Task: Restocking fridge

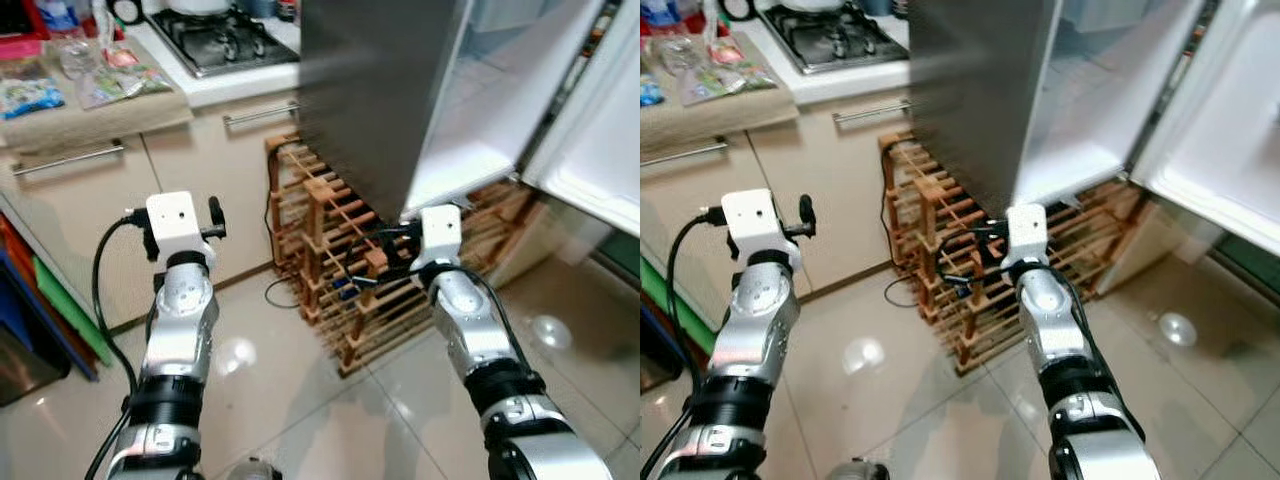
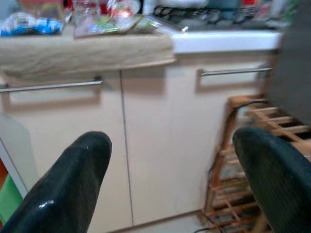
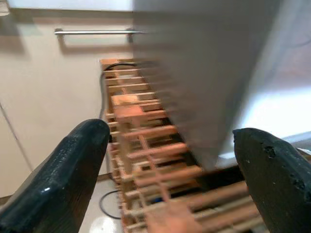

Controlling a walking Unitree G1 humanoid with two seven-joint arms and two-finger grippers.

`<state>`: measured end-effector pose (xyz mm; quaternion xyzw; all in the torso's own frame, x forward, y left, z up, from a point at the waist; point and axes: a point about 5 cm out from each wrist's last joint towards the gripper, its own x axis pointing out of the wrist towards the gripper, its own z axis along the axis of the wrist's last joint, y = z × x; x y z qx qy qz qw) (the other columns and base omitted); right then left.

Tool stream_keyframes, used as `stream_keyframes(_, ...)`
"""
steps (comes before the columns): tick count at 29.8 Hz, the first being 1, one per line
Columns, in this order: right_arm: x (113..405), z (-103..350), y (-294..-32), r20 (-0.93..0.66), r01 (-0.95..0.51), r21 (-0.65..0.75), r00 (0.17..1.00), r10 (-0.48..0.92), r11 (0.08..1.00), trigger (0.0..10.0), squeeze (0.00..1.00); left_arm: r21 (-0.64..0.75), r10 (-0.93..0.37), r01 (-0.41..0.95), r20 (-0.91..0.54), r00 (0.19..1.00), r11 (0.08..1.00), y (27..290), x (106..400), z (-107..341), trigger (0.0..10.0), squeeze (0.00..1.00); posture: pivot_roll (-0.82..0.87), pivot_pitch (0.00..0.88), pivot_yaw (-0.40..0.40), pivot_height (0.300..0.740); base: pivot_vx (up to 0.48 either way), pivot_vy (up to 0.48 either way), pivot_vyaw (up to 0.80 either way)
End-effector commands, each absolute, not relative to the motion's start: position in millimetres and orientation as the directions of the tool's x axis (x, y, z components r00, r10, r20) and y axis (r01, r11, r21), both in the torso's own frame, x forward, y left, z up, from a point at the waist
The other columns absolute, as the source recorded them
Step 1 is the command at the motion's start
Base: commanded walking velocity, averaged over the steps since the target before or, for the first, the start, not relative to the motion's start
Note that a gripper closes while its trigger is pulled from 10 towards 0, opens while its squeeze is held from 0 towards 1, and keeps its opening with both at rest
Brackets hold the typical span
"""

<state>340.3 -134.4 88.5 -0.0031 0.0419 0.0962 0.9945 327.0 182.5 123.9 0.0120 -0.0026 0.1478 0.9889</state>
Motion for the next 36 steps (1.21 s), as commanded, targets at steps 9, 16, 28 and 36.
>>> stream_keyframes(9, 339.3, 92.2, -122.3, -0.062, -0.259, 0.089, 0.962, 0.265, 0.962, 10.0, 0.00, 0.064, 0.281, -0.285, 0.065, 0.958, 0.956, 179.0, 324.2, 133.9, 10.0, 0.00, 0.03, 0.000, -0.037, 0.740, 0.042, 0.000, 0.00)
stream_keyframes(16, 341.0, 100.1, -109.3, -0.026, -0.342, 0.105, 0.938, 0.346, 0.934, 10.0, 0.07, 0.065, 0.291, -0.296, 0.073, 0.954, 0.953, 180.4, 323.3, 135.5, 10.0, 0.00, 0.04, 0.000, -0.038, 0.740, 0.000, 0.000, 0.00)
stream_keyframes(28, 344.7, 95.0, -130.5, -0.071, -0.189, 0.120, 0.977, 0.199, 0.975, 10.0, 0.00, 0.081, 0.275, -0.280, 0.066, 0.959, 0.957, 186.8, 324.5, 133.8, 10.0, 0.00, 0.04, 0.000, -0.023, 0.740, 0.000, 0.000, 0.17)
stream_keyframes(36, 344.5, 96.7, -128.5, -0.053, -0.201, 0.118, 0.977, 0.208, 0.972, 10.0, 0.00, 0.081, 0.267, -0.270, 0.044, 0.963, 0.959, 183.5, 327.6, 132.8, 10.0, 0.00, 0.03, 0.000, -0.015, 0.740, 0.000, 0.000, 0.55)
